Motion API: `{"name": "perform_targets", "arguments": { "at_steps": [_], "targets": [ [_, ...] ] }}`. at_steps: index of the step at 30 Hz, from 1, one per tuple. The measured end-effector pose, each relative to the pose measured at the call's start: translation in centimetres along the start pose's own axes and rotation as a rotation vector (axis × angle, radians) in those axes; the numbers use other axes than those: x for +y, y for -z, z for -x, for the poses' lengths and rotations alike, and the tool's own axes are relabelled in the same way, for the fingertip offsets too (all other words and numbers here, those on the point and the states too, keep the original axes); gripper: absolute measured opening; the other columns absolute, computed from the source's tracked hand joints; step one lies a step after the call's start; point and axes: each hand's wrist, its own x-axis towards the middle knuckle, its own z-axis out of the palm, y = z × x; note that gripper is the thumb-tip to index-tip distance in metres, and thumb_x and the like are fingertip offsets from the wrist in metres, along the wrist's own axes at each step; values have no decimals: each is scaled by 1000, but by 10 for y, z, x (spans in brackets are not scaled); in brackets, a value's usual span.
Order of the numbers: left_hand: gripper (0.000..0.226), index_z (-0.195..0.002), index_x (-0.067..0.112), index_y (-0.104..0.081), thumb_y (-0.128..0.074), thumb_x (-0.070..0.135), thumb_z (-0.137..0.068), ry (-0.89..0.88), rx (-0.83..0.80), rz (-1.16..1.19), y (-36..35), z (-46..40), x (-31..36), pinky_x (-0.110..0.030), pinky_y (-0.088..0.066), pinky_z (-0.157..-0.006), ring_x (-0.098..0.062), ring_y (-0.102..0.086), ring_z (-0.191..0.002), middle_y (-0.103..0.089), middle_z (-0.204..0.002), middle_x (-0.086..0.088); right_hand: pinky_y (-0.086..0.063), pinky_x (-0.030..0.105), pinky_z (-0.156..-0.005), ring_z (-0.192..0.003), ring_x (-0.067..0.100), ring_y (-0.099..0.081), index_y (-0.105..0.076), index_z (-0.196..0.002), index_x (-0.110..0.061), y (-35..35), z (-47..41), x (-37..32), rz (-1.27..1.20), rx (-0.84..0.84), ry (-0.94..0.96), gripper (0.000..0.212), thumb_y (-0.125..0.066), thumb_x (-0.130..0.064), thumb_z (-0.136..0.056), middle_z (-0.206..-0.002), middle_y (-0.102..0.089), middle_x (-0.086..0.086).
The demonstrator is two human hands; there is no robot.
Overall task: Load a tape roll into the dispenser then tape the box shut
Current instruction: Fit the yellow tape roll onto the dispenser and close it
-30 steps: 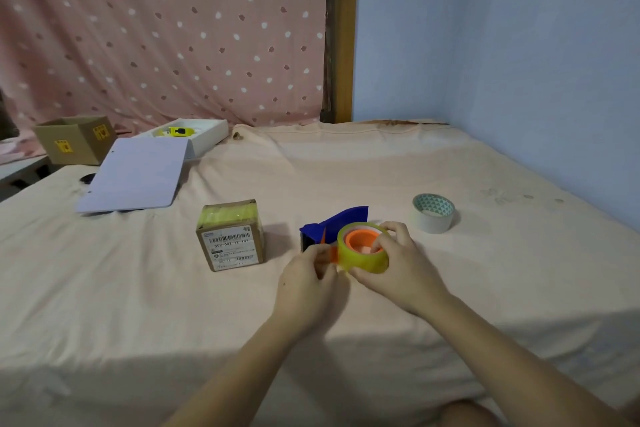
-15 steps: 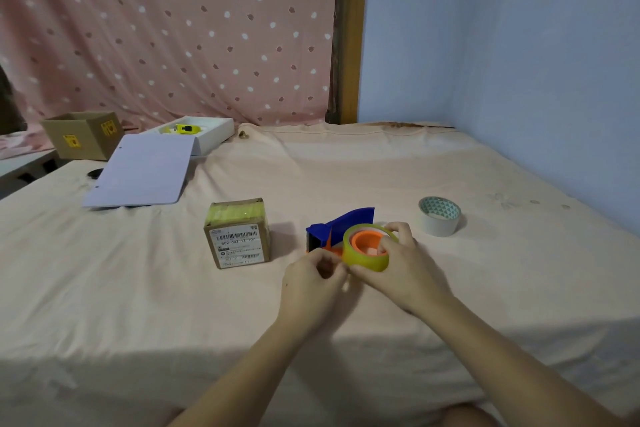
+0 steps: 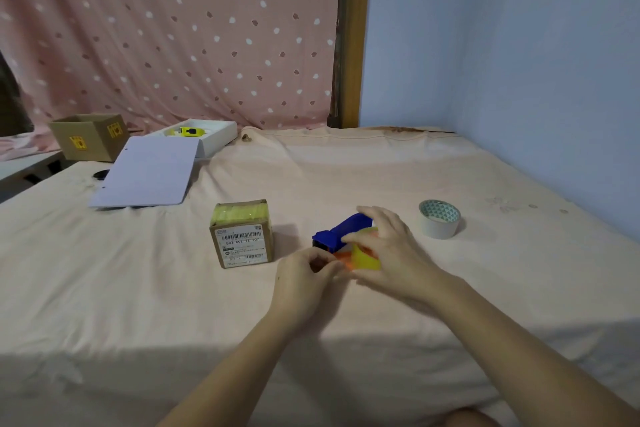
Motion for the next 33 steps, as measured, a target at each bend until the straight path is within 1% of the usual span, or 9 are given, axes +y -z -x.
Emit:
{"name": "perform_targets", "arguments": {
  "at_steps": [2, 5, 10, 14, 17, 21, 25, 28, 33],
  "targets": [
    [6, -78, 31, -79, -81, 28, -82, -4, -17, -29, 3, -2, 0, -23, -52, -71, -2, -69, -73, -77, -74, 12, -28, 46, -119, -148, 26, -25, -74, -100, -39, -5, -12, -3, -23, -73, -3, 30, -76, -54, -73, -159, -37, -3],
    [6, -79, 33, -79, -81, 28, -82, -24, -43, -65, 9, -4, -1, -27, -53, -75, -4, -70, -77, -78, -77, 11, -40, 45, -110, -137, 20, -43, -65, -76, -44, -10, -23, -4, -99, -155, -49, 12, -70, -54, -71, -152, -44, -16],
    [20, -81, 32, -71, -88, 24, -73, -62, 13, -43, 21, -8, -14, -17, -43, -68, -1, -62, -76, -68, -85, 11, -48, 42, -100, -116, 15, -59, -64, -72, -32, -8, -28, -1, -176, -195, -70, 12, -70, -36, -82, -144, -48, -17],
    [68, -125, 28, -57, -93, 20, -68, -10, -25, 68, 18, -15, -15, -18, -46, -87, -7, -59, -108, -57, -123, 13, -53, 42, -92, -104, 14, -63, -64, -76, -29, -16, -31, -2, -163, -137, -120, 12, -58, -40, -77, -130, -47, -21],
    [92, -146, 25, -43, -92, 19, -68, 11, -146, 121, 13, -20, -14, -28, -49, -100, -7, -62, -118, -59, -132, 13, -54, 42, -89, -104, 15, -63, -62, -75, -30, -20, -34, -4, -113, -119, -150, 13, -59, -42, -78, -134, -43, -22],
    [83, -138, 33, -49, -89, 39, -66, -17, -134, 48, 9, -23, -19, -28, -50, -90, -8, -67, -105, -70, -111, 14, -52, 42, -91, -106, 21, -61, -59, -69, -32, -17, -39, -6, -66, -162, -153, 16, -58, -35, -84, -142, -42, -14],
    [75, -129, 41, -52, -82, 58, -62, -43, -120, 33, 8, -24, -22, -31, -54, -91, -11, -69, -102, -74, -110, 12, -52, 43, -93, -109, 24, -60, -56, -67, -34, -16, -43, -6, -56, -184, -143, 20, -60, -31, -86, -147, -41, -9],
    [76, -132, 36, -53, -79, 59, -64, -55, -112, 23, 7, -25, -24, -31, -54, -91, -11, -69, -100, -74, -109, 11, -50, 45, -97, -114, 26, -60, -60, -69, -34, -16, -45, -6, -61, -196, -146, 14, -62, -34, -83, -150, -40, -7],
    [62, -129, 31, -55, -84, 37, -75, -59, -91, 12, 5, -26, -25, -29, -53, -88, -10, -68, -97, -74, -107, 10, -39, 43, -106, -121, 31, -53, -75, -83, -27, -15, -48, -5, -46, -192, -118, 12, -64, -32, -85, -147, -45, -3]
  ]
}}
